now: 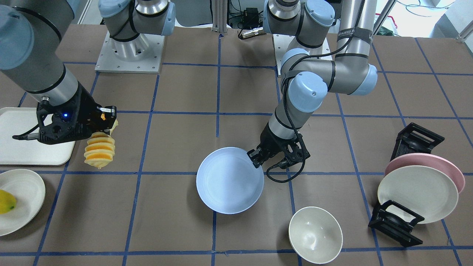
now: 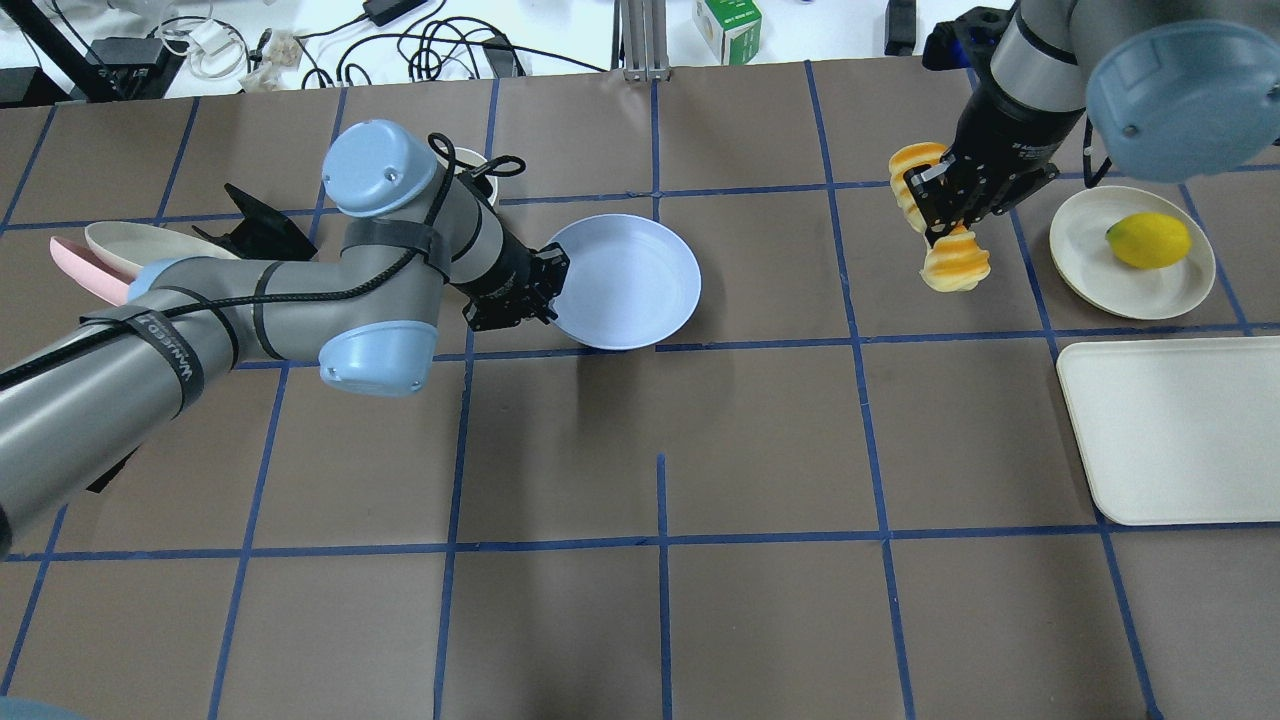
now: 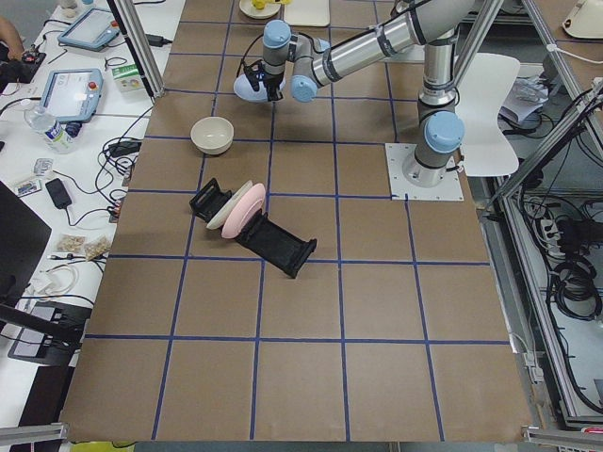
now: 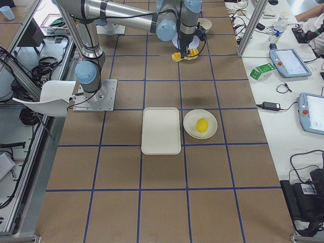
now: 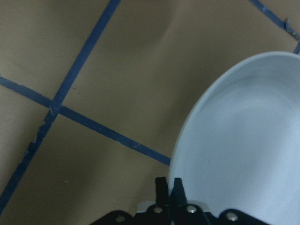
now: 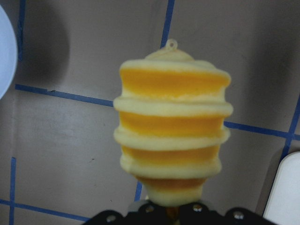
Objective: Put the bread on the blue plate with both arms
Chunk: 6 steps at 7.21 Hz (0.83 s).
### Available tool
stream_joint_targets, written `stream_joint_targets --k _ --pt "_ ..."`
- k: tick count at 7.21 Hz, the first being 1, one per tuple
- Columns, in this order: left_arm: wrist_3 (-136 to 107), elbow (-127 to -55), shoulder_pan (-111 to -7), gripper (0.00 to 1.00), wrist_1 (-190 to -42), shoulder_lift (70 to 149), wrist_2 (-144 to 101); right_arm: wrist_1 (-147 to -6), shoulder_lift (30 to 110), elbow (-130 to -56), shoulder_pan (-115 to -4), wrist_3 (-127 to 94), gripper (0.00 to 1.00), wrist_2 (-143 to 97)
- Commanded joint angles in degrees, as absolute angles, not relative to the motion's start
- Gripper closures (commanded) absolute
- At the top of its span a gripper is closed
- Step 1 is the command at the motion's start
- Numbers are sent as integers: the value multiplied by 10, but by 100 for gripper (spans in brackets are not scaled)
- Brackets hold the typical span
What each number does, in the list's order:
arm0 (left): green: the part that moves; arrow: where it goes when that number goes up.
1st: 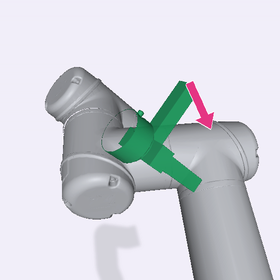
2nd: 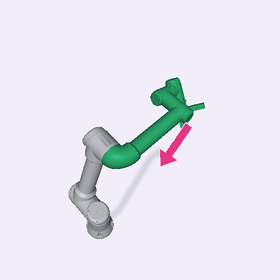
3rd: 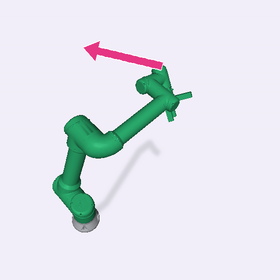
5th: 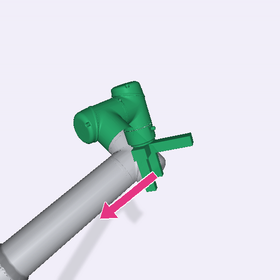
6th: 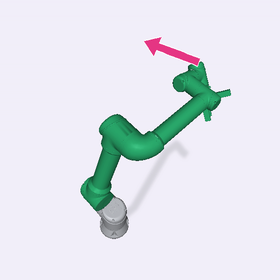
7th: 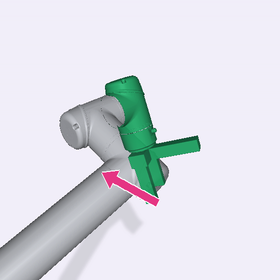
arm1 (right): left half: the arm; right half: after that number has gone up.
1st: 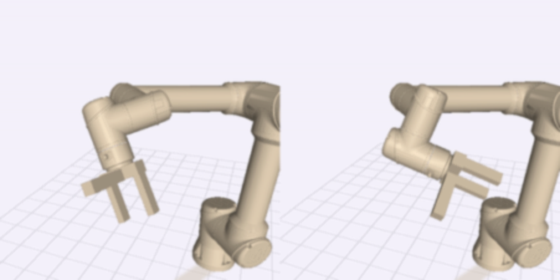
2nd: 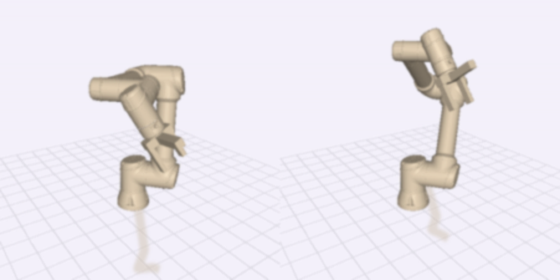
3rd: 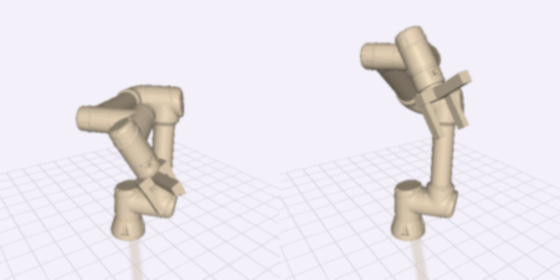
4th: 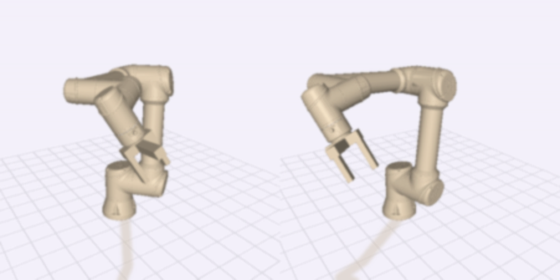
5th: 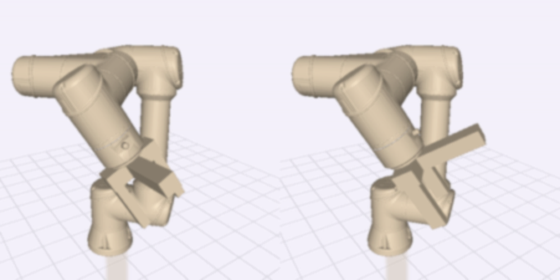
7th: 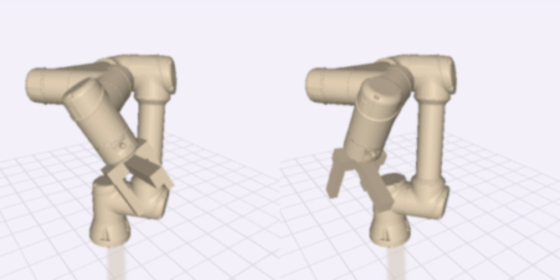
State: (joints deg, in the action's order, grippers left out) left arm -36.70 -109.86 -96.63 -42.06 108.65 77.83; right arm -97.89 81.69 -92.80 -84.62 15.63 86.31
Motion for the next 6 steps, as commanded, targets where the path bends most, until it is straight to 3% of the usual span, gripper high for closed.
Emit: stream_joint_targets --k 1,2,3,6 --pt "-371 -1105 -977 100 -373 1117 778 -979 817 -939 -848 146 100 860" --pt "-365 -1103 -977 32 -372 1118 782 -979 818 -948 -848 145 100 860" --pt "-348 -1099 -976 0 -366 1116 785 -980 823 -961 -848 142 100 851" --pt "-248 -1023 -922 0 -446 1083 787 -1034 796 -962 -936 50 100 820"
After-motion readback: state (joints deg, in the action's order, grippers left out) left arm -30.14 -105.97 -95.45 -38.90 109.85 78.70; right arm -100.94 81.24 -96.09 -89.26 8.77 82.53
